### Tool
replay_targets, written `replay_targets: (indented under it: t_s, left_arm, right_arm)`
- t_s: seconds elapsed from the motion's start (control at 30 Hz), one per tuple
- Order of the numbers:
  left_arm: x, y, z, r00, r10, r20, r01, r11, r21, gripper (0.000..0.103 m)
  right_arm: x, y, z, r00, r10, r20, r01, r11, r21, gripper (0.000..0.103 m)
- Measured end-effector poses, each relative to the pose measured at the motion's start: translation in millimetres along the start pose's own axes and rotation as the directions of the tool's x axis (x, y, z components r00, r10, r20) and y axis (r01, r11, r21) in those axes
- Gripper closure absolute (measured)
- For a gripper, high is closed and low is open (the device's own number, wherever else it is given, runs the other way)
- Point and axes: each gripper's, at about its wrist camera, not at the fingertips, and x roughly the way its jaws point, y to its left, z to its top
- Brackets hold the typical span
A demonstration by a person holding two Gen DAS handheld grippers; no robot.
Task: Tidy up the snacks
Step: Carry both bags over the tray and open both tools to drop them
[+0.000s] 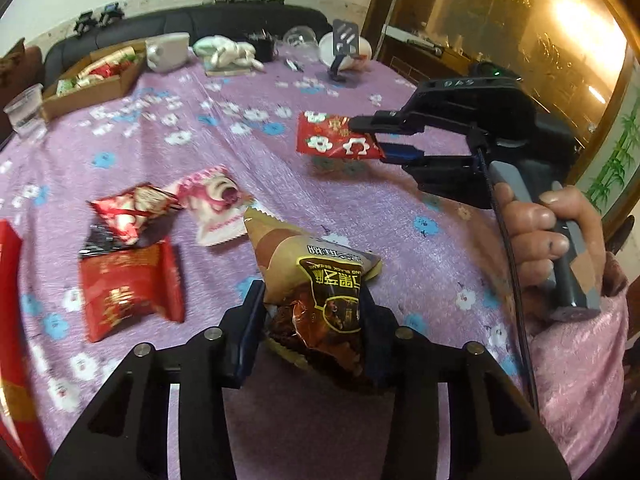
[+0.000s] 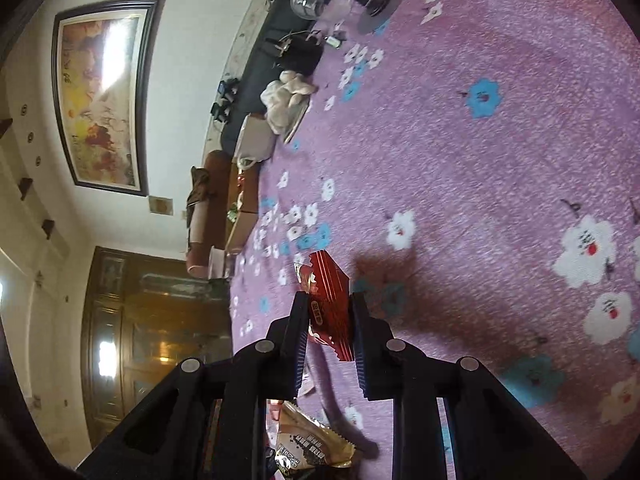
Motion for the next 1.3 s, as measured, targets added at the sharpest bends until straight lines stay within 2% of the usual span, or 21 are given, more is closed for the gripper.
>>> replay_targets:
  t_s: [0.27,0.43,0.5,0.7,0.87,1.1,1.3]
  left_arm:
    - [-54,9,-14,0.991,0.062,0.116,-0.064,0.998,0.016,0.063]
    - [-88,37,-28,0.979,0.124,0.162,-0.120,0.992,-0.037,0.063]
    - [-102,50,-35,0.972,0.162,0.172,-0.151,0.986,-0.075,0.063]
    - [-140,84,-51,0.935,0.281,0.216,-0.249,0.954,-0.164,0.063]
    - [-157,104,-60,0.912,0.340,0.231,-0.296,0.933,-0.206,0.063]
    - [-159,111,-71,0.913,0.340,0.227,-0.291,0.930,-0.224,0.063]
    - [-161,110,-70,0.912,0.337,0.235,-0.286,0.931,-0.228,0.063]
  right_arm:
    - [6,7,-5,1.000,0.018,-0.020,-0.019,1.000,-0.022,0.082]
    - [12,13,-9,0.999,0.023,-0.037,-0.025,0.999,-0.038,0.082]
    - [16,16,-12,0.998,0.032,-0.051,-0.035,0.998,-0.044,0.082]
    - [25,24,-24,0.993,0.074,-0.091,-0.080,0.995,-0.062,0.082]
    - [32,31,-32,0.987,0.109,-0.118,-0.119,0.990,-0.074,0.082]
    - [40,30,-36,0.987,0.101,-0.127,-0.110,0.991,-0.069,0.082]
    - [40,31,-38,0.980,0.144,-0.138,-0.153,0.987,-0.056,0.082]
